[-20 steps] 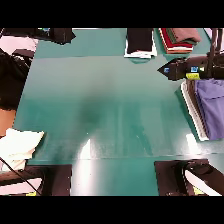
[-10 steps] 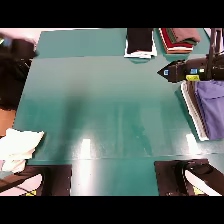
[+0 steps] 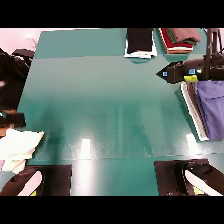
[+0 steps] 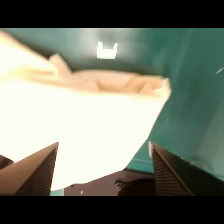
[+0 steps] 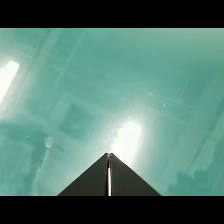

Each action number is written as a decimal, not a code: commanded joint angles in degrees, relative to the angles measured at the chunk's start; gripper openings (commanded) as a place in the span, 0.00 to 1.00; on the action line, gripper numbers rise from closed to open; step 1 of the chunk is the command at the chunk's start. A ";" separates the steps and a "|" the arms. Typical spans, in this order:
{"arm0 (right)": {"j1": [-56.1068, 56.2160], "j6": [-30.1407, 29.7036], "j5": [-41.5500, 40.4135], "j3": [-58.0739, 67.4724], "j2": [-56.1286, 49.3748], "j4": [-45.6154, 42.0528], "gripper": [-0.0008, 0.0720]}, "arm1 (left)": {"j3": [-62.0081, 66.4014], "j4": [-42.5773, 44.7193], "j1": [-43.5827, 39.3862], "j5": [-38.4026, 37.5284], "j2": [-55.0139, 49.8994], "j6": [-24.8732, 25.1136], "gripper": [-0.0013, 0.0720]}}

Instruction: Fold the shirts.

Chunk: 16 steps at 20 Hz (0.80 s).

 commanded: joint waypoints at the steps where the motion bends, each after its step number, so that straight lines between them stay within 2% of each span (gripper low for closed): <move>1: 0.07 0.00 1.11 0.00 -1.66 0.31 0.03 | -11.04 4.22 1.29 2.89 1.40 -1.57 0.92; 7: 0.04 0.00 2.12 0.00 -3.28 0.26 0.03 | -14.36 6.05 1.29 5.68 1.40 -4.31 0.91; 8: 0.04 -0.02 2.12 0.00 -3.04 0.26 0.03 | -14.36 6.45 1.29 5.49 1.40 -4.52 0.67; 9: 0.04 -0.02 2.08 0.00 -2.75 0.26 0.03 | -14.34 6.45 1.29 5.20 1.40 -4.33 0.33; 10: 0.04 -0.02 2.03 0.02 -2.47 0.22 0.03 | -14.27 6.45 1.29 5.14 1.40 -4.33 0.07; 13: -0.02 0.00 -0.46 0.02 -0.85 0.17 0.03 | -7.69 4.42 1.27 5.20 1.40 -4.37 0.05; 16: -0.02 0.00 -4.04 1.31 1.14 0.17 0.03 | 10.21 -0.59 -3.23 5.33 1.42 -4.52 0.05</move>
